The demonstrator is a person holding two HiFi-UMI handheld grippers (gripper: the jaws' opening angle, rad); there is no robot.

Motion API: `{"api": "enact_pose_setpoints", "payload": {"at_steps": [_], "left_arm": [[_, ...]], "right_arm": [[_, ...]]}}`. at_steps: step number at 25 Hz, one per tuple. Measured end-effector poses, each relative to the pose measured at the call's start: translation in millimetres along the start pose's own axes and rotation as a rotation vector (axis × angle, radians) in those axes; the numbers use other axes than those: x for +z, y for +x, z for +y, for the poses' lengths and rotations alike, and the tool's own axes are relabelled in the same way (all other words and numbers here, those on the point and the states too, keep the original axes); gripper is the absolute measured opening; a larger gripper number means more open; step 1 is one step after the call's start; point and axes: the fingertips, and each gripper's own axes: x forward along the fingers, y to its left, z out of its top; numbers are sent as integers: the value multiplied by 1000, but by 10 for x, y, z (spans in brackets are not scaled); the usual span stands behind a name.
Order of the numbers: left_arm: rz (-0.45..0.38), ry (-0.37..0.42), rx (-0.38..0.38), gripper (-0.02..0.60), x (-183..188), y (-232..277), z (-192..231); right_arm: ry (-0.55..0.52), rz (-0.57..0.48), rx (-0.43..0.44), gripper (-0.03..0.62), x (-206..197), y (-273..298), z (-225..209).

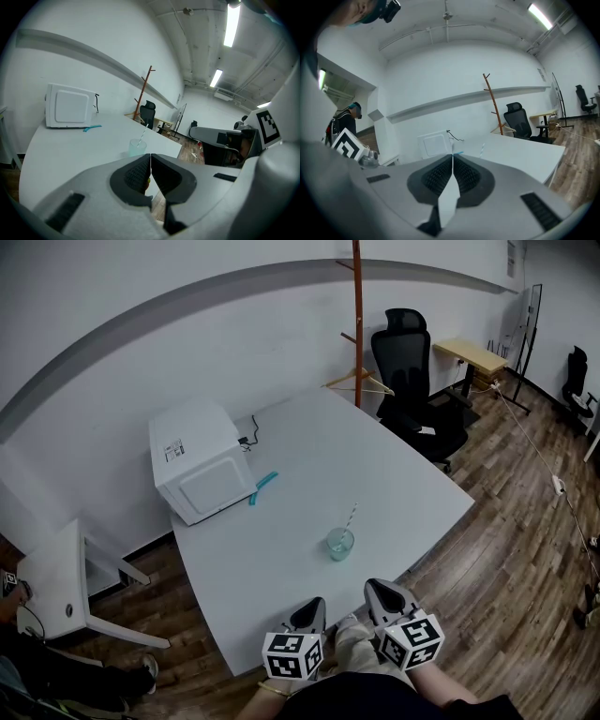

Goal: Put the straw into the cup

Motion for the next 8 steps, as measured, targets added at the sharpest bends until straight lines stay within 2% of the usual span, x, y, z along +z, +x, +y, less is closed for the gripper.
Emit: {"api": "enact_pose_setpoints", "payload": {"at_steps": [8], "left_arm": [[8, -3, -13, 18, -33, 43, 7]], "right_arm": [[-14, 4, 3, 34, -31, 29, -7]]}}
